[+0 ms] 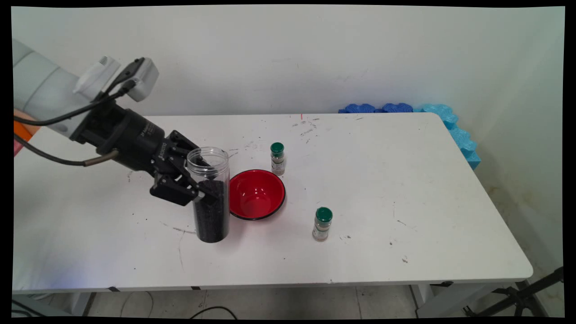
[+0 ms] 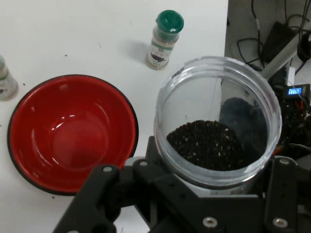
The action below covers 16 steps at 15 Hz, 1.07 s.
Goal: Pour the black seasoning powder in the red bowl
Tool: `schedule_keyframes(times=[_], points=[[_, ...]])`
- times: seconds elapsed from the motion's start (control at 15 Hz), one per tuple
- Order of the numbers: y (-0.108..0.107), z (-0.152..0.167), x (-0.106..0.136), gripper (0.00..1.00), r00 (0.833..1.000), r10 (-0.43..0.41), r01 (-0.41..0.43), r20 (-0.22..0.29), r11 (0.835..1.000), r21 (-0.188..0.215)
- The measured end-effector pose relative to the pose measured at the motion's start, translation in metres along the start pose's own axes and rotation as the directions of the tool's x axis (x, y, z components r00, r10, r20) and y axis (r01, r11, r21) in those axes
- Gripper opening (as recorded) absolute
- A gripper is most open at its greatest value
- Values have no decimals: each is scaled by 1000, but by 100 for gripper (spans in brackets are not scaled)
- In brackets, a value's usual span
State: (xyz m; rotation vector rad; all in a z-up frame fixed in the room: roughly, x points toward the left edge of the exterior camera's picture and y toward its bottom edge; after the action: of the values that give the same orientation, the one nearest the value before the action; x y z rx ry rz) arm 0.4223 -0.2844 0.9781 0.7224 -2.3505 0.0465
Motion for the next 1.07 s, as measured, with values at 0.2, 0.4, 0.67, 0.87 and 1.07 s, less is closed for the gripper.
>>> schedule_keyframes(times=[0.2, 0.4, 0.67, 0.87, 1.07], points=[[-7, 7, 1, 0, 999, -45, 45, 7, 999, -7], [-15, 14, 0, 0, 993, -114, 115, 26, 993, -13], [-25, 23, 1, 0, 978, -206, 207, 42, 978, -8], [-33, 30, 0, 0, 961, -273, 274, 43, 962, -19], [-39, 35, -7, 0, 929, -365, 368, 65, 929, -37]])
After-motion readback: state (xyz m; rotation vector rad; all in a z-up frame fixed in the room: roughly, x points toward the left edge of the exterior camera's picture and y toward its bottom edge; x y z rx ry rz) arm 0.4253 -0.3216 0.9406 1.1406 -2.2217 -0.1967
